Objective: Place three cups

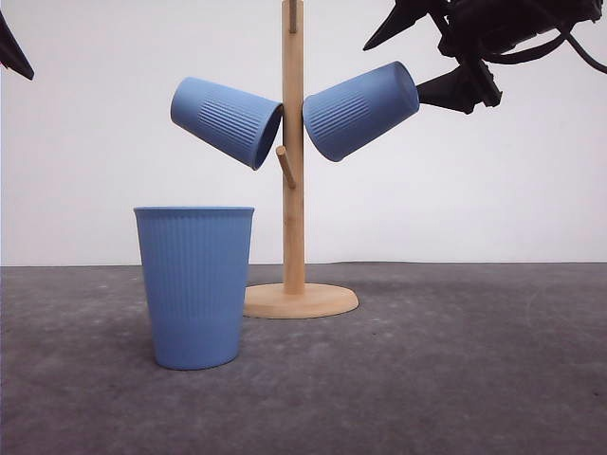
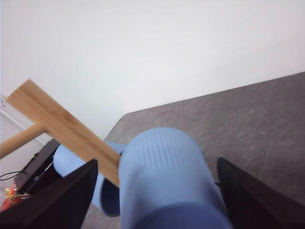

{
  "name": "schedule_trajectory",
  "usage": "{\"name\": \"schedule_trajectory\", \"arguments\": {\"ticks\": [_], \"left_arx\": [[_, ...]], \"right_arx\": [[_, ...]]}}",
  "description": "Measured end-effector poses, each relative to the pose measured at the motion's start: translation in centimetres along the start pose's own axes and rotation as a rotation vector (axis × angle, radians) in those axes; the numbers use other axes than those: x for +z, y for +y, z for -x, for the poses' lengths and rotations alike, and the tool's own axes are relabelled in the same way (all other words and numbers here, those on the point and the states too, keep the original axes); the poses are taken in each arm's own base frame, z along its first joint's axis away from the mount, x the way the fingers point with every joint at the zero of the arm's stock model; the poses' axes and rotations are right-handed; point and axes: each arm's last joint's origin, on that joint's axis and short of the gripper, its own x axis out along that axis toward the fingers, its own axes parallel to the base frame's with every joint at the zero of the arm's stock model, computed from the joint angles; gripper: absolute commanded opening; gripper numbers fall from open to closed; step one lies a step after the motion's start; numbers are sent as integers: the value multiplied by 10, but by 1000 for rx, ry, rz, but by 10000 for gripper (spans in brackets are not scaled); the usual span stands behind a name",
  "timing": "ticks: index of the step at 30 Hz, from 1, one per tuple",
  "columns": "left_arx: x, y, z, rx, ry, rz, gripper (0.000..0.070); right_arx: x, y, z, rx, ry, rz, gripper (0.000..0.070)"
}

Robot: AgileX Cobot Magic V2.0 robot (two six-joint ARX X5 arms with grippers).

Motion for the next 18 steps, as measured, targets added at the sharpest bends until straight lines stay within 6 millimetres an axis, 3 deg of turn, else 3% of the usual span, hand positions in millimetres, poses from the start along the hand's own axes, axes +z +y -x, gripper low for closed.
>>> {"name": "schedule_trajectory", "arguments": {"ticks": [18], "left_arx": [[0,0,0,0,0,0,423]], "right_arx": [[11,-14,9,-33,-24,11,501]]}}
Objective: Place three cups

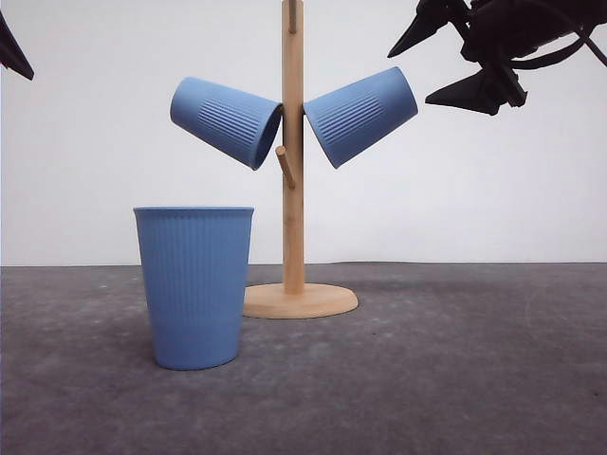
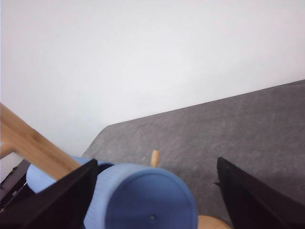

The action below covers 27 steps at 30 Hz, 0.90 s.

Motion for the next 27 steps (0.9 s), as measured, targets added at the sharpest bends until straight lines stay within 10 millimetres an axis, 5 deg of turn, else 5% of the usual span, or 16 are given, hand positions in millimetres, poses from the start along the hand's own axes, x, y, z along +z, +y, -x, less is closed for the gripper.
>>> {"name": "schedule_trajectory", "arguments": {"ticks": [6,12,20,27], "left_arx": [[0,0,0,0,1,0,423],[-3,0,0,-3,34,9,424],[-23,-10,-1,-83,232,-51,426],[-19,-34,-12,-153,340,-9,429]], "right_arx": [[2,0,12,-10,70,-23,433],[13,26,67,-204,138,117,399],[-27,35,120,-421,491,276,400],[-45,43,153,-465,506,328,400]]}}
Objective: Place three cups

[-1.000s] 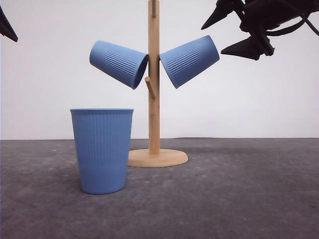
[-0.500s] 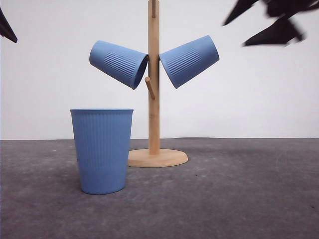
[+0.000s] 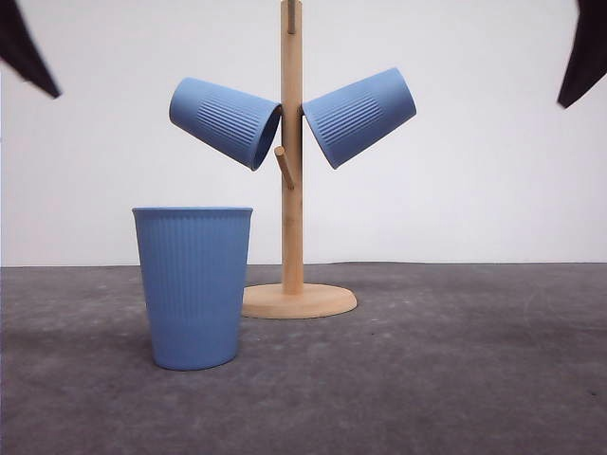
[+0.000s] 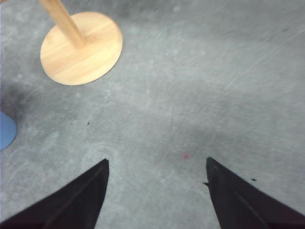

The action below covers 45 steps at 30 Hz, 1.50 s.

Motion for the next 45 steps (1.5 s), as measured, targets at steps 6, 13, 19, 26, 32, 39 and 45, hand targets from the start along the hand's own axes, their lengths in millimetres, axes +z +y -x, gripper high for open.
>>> {"name": "schedule_trajectory", "arguments": {"ticks": [6,13,19,26,32,39,45], "left_arx": [[8,-15,-28,57,140,20,429],[19,-32,-63,137,233,1,429],[25,-40,-90,150,259,-6,429],[18,-38,-124,192,342,0,403],[18,-38,-133,182,334,-2,25],[11,-36,-129,204,420,-38,9],[1,-25,-119,18,449,-7,9]], "right_arx": [[-4,2,7,-1,-14,9,400],[-4,2,8,-1,-16,11,400],[-4,2,8,-1,-16,11,400],[-4,1,8,-23,-16,11,400],[-7,1,8,-22,8,5,400],[-37,2,9,5,10,4,400],[-59,8,20,122,-45,-5,401]]}}
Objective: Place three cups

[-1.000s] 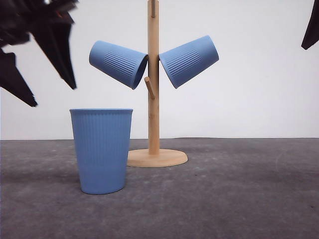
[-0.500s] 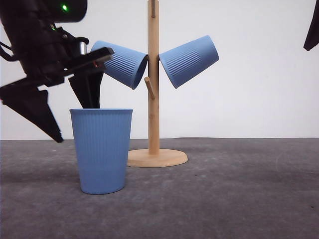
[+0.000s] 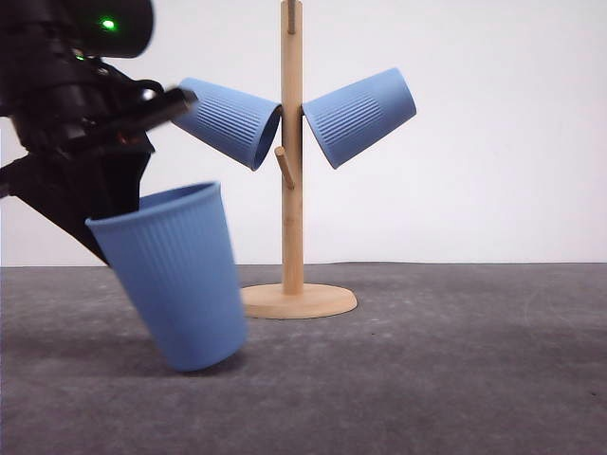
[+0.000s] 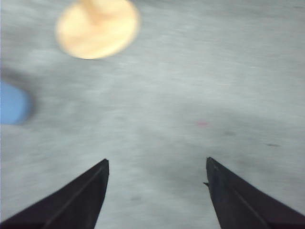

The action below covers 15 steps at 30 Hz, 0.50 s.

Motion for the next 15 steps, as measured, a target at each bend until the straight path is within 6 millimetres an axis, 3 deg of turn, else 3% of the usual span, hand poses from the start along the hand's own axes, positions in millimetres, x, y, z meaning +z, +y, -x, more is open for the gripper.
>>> {"name": "schedule_trajectory", "arguments": {"ticks": [6,13,15], "left_arx": [[-18,2,23,-332,-22,-9,9],[-11,-12,37,-716,-55,-132,9],[-8,-17,38,-766,-69,-158,9]], "right_arx": [[-7,8,8,182,-9,-77,410],[3,16,9,497,-27,-196,438],[9,18,10,588,-43,-210,484]]}}
